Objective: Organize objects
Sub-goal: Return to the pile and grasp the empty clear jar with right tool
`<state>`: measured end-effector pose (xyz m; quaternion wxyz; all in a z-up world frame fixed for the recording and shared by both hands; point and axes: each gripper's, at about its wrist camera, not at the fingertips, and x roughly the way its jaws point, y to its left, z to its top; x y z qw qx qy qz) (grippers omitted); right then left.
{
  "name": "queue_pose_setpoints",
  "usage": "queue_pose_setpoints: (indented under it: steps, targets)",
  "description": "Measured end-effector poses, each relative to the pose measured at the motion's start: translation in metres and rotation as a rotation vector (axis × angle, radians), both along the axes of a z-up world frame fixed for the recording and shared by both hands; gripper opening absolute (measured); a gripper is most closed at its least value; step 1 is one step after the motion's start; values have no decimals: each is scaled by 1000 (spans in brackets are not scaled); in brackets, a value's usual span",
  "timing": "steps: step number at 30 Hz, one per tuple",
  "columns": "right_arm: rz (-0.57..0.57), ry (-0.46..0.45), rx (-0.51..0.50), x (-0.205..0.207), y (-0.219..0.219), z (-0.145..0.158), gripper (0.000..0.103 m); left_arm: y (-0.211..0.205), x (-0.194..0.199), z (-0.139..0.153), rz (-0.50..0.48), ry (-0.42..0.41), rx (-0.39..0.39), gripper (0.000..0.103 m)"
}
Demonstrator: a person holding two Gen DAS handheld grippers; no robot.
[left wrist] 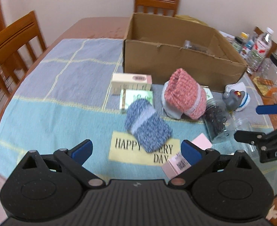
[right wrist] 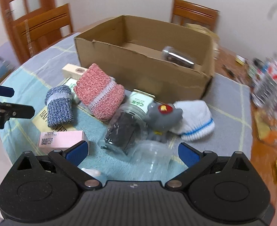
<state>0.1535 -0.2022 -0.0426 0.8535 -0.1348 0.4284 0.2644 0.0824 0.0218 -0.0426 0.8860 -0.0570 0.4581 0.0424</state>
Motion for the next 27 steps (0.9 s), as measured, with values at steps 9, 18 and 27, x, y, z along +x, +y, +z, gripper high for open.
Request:
queue_pose_setpoints:
  steps: [9, 18, 27]
  targets:
    - [251, 87, 41, 26, -3, -20, 103, -29, -27, -12, 141, 42, -18, 100]
    - [383, 163, 21, 20, -20, -21, 103, -44, -38, -11, 185, 27, -8, 100]
    - [488, 142, -94, -9, -32, -29, 103, -45, -41, -11, 196, 11, -8, 100]
